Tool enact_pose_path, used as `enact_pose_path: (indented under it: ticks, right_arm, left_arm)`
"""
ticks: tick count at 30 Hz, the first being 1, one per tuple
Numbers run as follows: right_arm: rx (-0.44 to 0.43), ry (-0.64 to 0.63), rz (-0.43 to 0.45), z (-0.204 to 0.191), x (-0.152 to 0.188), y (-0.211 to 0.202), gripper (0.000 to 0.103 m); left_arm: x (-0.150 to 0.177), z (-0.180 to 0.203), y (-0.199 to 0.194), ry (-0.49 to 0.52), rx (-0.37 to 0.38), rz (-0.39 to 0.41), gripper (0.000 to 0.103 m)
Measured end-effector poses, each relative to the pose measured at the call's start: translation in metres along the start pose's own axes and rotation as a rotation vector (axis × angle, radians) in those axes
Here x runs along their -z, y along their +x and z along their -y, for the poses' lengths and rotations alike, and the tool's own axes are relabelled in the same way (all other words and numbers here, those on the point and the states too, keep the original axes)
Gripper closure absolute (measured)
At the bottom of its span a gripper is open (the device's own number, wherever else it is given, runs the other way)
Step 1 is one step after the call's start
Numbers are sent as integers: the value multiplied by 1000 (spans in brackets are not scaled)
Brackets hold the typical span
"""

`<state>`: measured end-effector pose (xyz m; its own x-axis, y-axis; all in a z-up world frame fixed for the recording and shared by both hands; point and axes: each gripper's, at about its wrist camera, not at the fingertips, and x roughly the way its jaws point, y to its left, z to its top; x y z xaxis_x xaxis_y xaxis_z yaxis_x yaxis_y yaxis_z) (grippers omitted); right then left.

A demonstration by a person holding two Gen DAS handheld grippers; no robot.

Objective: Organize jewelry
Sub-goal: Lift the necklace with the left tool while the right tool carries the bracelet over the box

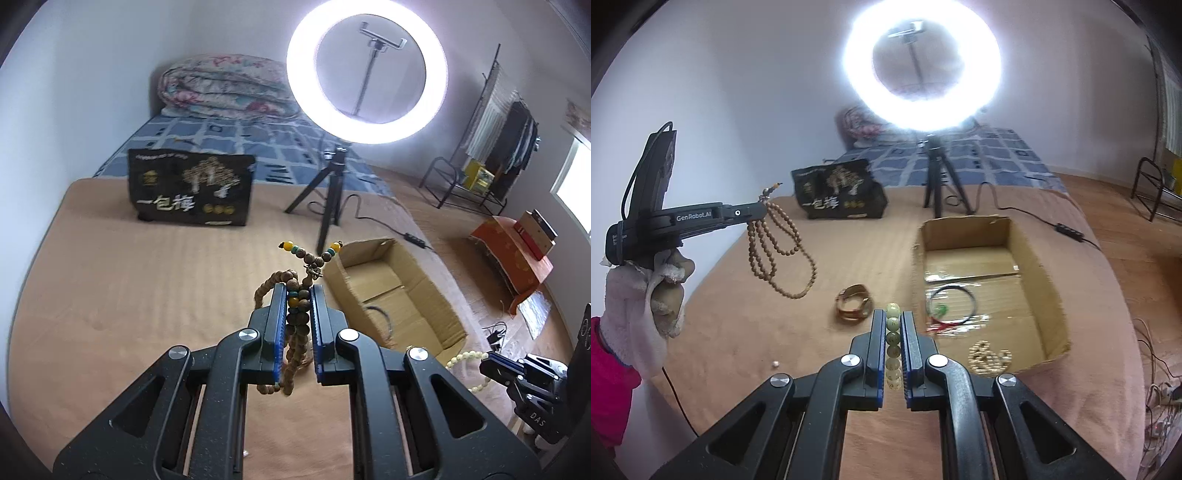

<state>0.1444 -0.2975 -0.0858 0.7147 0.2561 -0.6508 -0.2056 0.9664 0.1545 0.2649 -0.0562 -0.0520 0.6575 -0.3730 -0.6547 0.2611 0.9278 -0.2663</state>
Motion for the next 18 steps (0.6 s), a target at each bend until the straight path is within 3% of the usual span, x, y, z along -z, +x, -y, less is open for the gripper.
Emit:
enact_pose_path:
  ticks: [18]
  right_arm:
    - [55,55,31,65,-16,7,98]
  left_arm:
    - [-32,82,68,72,93,-19,93]
